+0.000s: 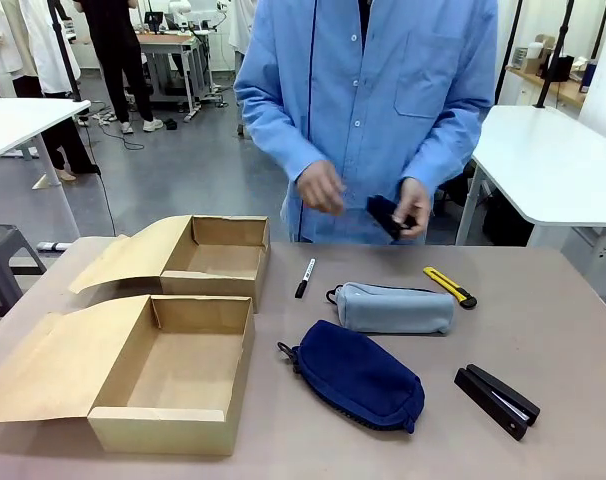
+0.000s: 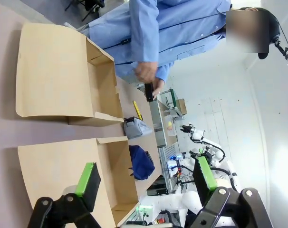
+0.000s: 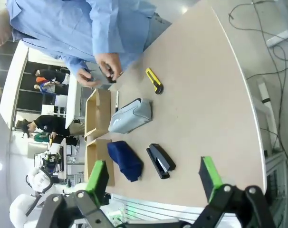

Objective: Place items inside the box.
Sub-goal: Pick up a Pencil pouch or Stapler and place it inside the Mailer Box closest to the robot.

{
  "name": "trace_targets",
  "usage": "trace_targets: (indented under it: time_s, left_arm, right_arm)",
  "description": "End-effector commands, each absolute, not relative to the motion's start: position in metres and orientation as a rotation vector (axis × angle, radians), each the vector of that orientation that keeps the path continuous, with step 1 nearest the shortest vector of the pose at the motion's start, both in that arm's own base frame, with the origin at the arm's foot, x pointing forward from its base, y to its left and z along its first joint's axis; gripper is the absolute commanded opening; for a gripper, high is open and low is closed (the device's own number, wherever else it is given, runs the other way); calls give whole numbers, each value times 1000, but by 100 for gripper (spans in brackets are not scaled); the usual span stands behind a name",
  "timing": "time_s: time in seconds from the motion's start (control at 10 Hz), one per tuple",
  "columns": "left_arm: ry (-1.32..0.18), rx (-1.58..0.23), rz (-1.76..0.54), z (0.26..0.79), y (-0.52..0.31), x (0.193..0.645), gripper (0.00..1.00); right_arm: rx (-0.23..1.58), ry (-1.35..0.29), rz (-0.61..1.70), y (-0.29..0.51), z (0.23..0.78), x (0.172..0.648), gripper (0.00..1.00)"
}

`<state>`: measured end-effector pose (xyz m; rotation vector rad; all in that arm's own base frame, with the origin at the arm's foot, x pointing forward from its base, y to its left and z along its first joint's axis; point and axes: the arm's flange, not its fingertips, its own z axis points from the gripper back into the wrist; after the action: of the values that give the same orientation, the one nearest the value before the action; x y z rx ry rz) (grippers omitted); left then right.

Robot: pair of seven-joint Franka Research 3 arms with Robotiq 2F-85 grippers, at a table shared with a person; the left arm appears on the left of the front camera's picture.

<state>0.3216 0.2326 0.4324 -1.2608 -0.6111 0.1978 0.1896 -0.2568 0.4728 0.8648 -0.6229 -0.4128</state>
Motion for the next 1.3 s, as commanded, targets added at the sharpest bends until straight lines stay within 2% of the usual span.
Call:
trace_targets:
  time_s: [0.0,0.3,0.4,0.6,0.8,1.0,1.2]
  left_arm:
    - [-633,-1268,176,434,232,321,100]
    - [-633,-1268,176,434,232,321,100]
    - [-633,-1268,176,434,232,321,100]
    - [-633,-1268,176,434,232,321,100]
    - [-633,-1268,176,434,232,321,100]
    - [-633,-1268,176,434,232,321,100]
    - [-633,-1268,176,434,232,321,100]
  right_arm:
    - [856,-639,-380,-235,478,198,100]
    - [616,-460,-109,-76,479,276,100]
    - [594,-427,11,-16,474,295,100]
    - [414,-384,83,77,460,315,100]
    - [310,-429,54,152,437,314,100]
    - [166,-417,146,209,432,323,100]
    - [128,-258,225,235,434,357,100]
